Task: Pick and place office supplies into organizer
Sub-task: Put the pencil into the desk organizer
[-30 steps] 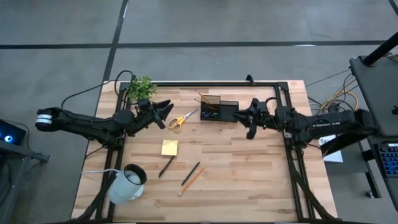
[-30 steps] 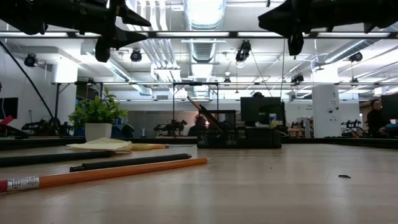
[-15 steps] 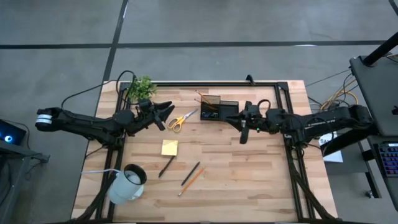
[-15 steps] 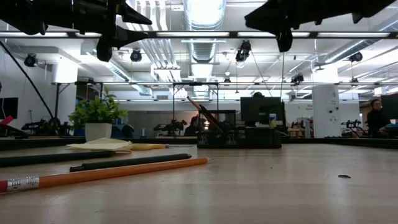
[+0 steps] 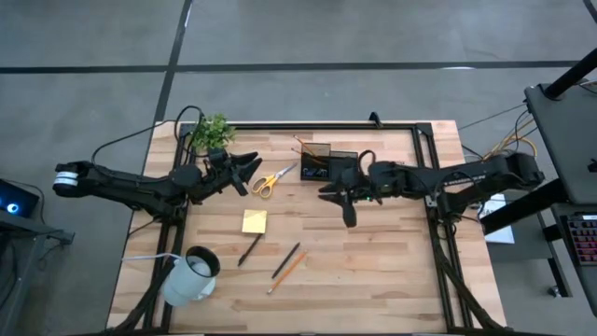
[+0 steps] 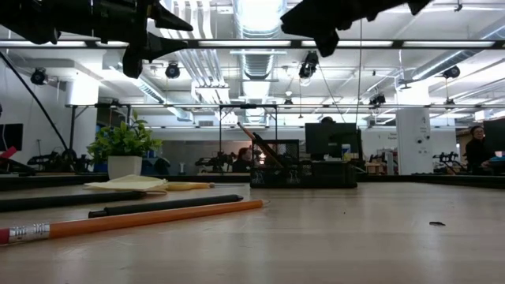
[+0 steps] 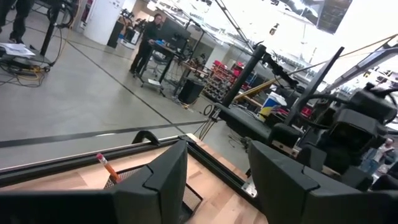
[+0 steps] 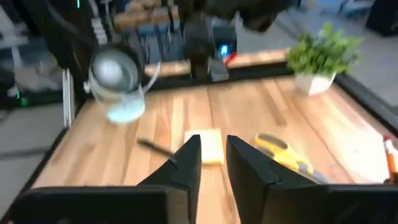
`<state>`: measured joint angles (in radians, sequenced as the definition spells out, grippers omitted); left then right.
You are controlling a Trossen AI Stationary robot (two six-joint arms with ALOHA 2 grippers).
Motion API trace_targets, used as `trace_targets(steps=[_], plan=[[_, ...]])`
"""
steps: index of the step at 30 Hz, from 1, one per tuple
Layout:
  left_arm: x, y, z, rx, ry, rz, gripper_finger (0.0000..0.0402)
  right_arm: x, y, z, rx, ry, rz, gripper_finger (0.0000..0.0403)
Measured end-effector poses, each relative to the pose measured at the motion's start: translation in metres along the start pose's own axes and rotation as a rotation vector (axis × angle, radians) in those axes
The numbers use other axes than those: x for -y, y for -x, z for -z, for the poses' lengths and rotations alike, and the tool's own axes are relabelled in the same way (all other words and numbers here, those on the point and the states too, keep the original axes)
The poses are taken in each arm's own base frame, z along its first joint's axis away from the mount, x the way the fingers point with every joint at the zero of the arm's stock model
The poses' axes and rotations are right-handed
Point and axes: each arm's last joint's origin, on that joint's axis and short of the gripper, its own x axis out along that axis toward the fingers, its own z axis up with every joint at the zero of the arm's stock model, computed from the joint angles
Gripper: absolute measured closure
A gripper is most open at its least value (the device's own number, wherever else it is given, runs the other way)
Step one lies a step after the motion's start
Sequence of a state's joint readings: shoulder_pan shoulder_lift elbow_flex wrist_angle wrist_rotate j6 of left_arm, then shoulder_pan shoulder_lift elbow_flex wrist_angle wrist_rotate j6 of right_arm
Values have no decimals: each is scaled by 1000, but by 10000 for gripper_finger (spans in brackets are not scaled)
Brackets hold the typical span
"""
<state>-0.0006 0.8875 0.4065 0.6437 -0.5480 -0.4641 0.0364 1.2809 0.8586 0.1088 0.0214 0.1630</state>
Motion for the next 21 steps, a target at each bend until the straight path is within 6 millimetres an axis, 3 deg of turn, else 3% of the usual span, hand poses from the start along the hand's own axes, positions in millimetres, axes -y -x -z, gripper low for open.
trace_targets(steps=[11,21], plan=[[2,0,1,-37,0,76,244,-15,-16,-33,-262,67,-46,252],[4,1,0,-48,5,114,244,-64,-48,-52,-384,248,-152,255]])
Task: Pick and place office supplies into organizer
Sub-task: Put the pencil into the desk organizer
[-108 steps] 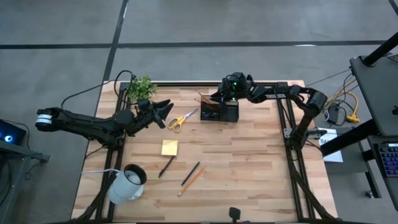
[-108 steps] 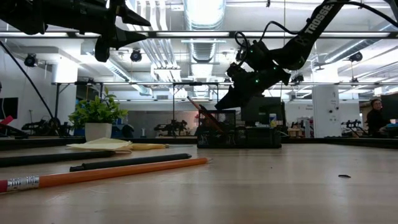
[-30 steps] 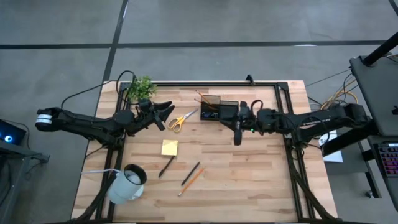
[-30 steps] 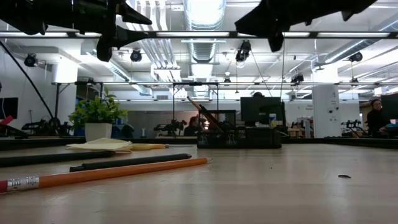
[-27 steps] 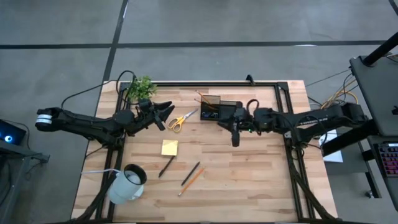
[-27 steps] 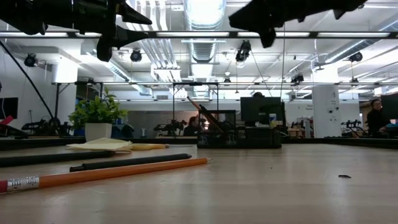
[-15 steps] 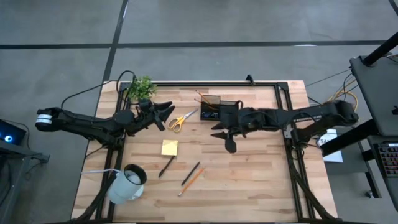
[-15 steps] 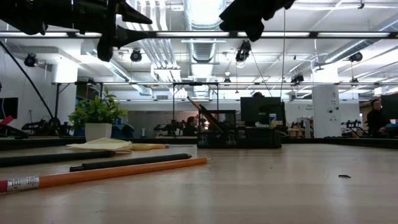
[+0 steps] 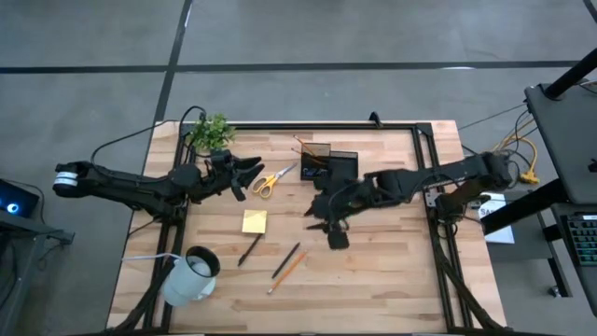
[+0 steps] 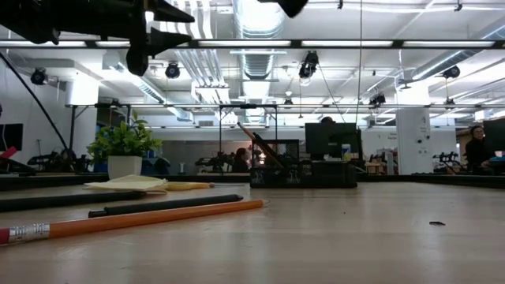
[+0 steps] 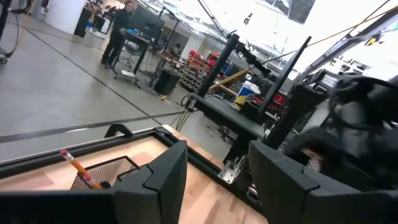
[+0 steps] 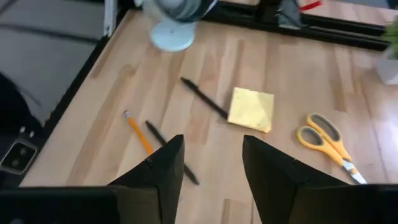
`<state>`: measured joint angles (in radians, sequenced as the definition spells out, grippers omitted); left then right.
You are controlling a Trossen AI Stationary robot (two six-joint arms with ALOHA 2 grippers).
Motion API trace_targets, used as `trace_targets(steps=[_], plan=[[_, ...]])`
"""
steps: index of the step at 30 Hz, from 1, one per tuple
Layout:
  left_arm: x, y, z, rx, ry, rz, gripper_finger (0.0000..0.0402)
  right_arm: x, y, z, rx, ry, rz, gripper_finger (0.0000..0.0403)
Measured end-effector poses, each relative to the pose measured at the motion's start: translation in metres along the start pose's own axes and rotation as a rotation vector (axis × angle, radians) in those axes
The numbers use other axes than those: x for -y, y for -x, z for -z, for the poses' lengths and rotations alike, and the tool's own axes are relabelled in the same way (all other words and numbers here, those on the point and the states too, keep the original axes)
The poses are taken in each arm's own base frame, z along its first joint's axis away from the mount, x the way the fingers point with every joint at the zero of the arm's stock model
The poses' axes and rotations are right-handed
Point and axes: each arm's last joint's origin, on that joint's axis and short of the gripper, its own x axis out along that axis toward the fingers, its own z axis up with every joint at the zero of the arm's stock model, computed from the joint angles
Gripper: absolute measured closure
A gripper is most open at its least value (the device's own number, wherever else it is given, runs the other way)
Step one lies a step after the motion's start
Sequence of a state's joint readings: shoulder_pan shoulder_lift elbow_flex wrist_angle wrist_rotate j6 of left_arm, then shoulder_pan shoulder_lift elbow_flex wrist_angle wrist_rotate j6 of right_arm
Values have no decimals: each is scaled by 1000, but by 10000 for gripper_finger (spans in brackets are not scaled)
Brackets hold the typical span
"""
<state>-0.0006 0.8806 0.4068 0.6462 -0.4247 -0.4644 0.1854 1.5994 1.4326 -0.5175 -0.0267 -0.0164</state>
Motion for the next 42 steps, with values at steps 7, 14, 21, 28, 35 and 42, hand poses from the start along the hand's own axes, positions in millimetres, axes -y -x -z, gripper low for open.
trace_targets(steps=[7,14,21,28,35,42], plan=[[1,0,0,-10,2,22,244,-19,-31,-8,-131,52,-38,266],[1,1,-1,-2,7,31,244,-31,-59,-8,-174,74,-62,259],[1,1,-1,-6,5,29,244,-44,-77,-9,-186,93,-85,246],[1,1,0,-28,0,52,244,-53,-104,-8,-214,102,-120,250],[2,1,0,-25,2,55,244,-59,-125,0,-284,153,-184,253],[2,1,0,-27,1,56,244,-60,-144,14,-352,207,-194,251]])
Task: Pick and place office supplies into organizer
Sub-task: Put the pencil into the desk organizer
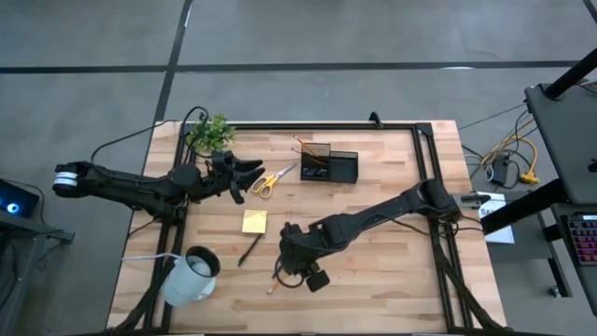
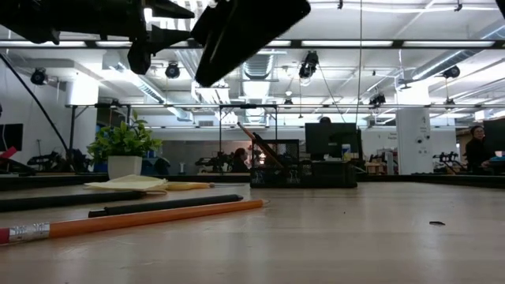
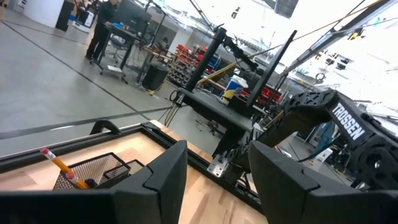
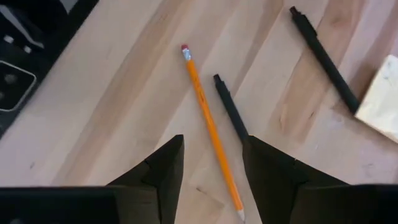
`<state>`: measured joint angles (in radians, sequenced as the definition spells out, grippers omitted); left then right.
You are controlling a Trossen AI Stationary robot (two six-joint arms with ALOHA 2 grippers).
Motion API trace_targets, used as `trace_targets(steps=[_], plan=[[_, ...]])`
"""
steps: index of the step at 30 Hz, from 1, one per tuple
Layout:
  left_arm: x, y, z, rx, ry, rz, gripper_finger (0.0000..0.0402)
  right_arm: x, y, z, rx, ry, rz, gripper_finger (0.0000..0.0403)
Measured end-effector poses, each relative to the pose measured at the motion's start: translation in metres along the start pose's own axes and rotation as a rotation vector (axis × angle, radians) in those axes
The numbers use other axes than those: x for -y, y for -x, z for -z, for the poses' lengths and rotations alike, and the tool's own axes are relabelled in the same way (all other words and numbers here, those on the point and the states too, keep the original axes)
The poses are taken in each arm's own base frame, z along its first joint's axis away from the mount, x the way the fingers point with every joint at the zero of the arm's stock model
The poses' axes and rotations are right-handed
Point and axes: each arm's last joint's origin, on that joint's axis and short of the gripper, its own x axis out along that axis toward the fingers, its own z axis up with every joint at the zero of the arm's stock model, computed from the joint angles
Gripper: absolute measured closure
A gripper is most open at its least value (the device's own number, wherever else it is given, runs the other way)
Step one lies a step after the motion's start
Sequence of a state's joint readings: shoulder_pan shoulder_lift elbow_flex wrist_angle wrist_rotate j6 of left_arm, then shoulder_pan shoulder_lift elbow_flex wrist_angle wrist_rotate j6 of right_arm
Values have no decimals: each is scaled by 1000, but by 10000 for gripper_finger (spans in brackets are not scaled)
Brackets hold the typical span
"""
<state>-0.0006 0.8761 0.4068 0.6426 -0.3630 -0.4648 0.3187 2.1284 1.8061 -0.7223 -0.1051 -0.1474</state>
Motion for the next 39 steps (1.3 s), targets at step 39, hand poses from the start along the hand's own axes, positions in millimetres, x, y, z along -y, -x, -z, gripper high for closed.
trace_targets(steps=[39], plan=[[0,0,1,-9,-4,-4,244,15,-75,27,-142,198,-28,264]])
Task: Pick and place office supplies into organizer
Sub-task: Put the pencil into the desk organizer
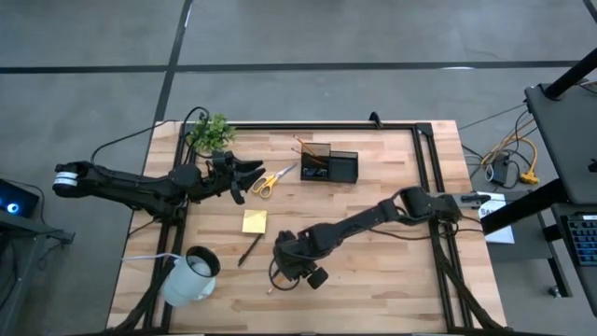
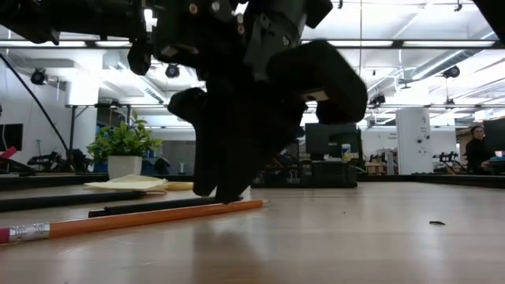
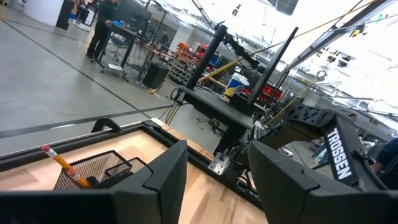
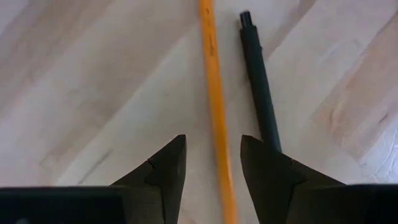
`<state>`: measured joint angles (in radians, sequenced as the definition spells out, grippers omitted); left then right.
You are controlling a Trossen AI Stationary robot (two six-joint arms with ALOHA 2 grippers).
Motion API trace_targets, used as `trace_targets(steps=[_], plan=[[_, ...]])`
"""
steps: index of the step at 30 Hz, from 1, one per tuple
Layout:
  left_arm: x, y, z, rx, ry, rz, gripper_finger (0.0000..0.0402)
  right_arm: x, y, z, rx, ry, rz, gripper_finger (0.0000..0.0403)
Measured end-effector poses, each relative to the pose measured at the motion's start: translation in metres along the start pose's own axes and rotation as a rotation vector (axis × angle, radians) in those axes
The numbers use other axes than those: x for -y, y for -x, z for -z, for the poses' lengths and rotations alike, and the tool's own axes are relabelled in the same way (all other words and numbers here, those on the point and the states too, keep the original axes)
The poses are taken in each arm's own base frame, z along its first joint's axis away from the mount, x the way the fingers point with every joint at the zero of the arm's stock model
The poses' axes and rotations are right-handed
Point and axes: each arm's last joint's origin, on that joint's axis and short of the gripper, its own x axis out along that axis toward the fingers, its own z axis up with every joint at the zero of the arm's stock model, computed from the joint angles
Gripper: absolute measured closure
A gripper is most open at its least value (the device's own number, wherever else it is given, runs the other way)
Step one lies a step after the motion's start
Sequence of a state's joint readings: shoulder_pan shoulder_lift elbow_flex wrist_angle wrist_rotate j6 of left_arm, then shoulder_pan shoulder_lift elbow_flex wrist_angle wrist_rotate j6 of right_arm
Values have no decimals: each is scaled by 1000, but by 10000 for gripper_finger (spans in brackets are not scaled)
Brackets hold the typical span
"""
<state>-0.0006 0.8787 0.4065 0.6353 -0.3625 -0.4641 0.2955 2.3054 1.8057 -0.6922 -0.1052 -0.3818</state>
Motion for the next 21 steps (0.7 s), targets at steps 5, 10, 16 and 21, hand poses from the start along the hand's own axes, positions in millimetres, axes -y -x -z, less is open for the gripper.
trace_targets(steps=[5,10,16,21], plan=[[0,0,0,0,0,0,244,5,-1,3,-7,-8,0,262],[0,0,0,0,0,0,244,6,-1,6,-19,11,-35,268],[0,0,0,0,0,0,244,7,-2,9,-32,37,-36,270],[0,0,0,0,0,0,244,10,-4,14,-39,31,-37,269]])
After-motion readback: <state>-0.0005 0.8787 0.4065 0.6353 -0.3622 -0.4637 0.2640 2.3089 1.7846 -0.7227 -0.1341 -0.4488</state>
